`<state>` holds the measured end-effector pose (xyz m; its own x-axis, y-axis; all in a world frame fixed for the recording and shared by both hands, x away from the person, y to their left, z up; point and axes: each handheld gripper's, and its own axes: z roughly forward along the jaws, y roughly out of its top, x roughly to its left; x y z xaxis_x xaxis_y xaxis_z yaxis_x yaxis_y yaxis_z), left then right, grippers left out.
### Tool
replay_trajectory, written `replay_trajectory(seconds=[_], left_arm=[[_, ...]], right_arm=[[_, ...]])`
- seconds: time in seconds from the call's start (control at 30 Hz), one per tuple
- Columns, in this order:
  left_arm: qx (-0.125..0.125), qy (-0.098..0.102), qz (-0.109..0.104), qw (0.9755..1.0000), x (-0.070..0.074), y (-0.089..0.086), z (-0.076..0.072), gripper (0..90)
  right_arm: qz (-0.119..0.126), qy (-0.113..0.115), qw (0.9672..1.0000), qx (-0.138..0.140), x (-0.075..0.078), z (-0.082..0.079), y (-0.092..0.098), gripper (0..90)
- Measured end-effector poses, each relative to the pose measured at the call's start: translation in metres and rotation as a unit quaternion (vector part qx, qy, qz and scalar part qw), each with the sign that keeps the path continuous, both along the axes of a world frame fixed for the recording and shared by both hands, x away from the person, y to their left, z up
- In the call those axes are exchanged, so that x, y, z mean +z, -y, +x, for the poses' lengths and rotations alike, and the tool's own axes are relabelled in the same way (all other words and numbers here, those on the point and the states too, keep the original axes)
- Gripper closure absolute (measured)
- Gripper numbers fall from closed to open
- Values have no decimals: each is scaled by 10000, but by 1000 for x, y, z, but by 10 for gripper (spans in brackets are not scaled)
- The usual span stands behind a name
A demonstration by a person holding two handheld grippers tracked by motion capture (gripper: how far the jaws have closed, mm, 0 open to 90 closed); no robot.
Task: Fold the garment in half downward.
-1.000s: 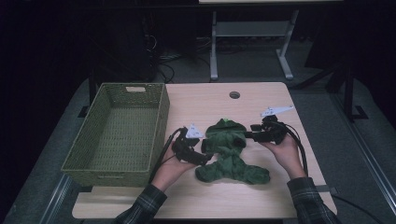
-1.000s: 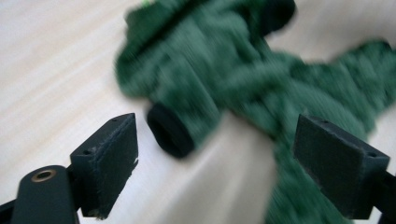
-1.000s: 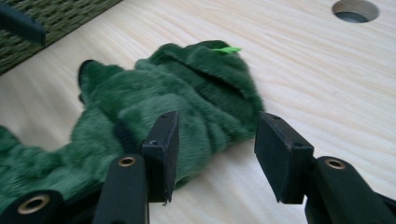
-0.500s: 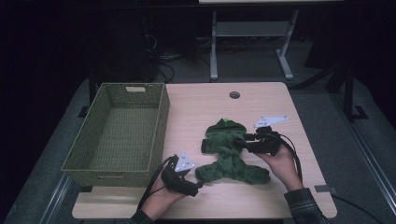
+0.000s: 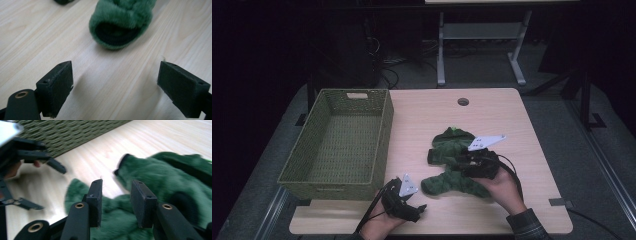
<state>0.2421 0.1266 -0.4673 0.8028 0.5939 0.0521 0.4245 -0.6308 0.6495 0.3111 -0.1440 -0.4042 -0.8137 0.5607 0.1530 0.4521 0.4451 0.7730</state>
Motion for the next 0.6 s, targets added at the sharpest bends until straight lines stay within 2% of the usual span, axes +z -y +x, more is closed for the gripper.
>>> replay_trajectory(seconds=[0.07,0.1,0.2,0.4,0.6], left_arm=[[-2,-22,-38,10000,-1,-1,0,125],[-8,-38,-101,9999,-2,-1,0,125],[-51,-106,-254,9996,-4,-5,2,124],[-150,10,-464,9988,-8,-9,1,123],[-189,27,-537,9984,-10,-10,1,123]], right_arm=[[-24,11,10000,69,-1,-2,-4,632],[-66,11,9998,166,-2,-7,-12,647],[-86,-6,9996,269,-3,-11,-18,657],[-142,-8,9985,522,-8,-24,-37,667],[-249,-47,9964,808,-17,-34,-61,692]])
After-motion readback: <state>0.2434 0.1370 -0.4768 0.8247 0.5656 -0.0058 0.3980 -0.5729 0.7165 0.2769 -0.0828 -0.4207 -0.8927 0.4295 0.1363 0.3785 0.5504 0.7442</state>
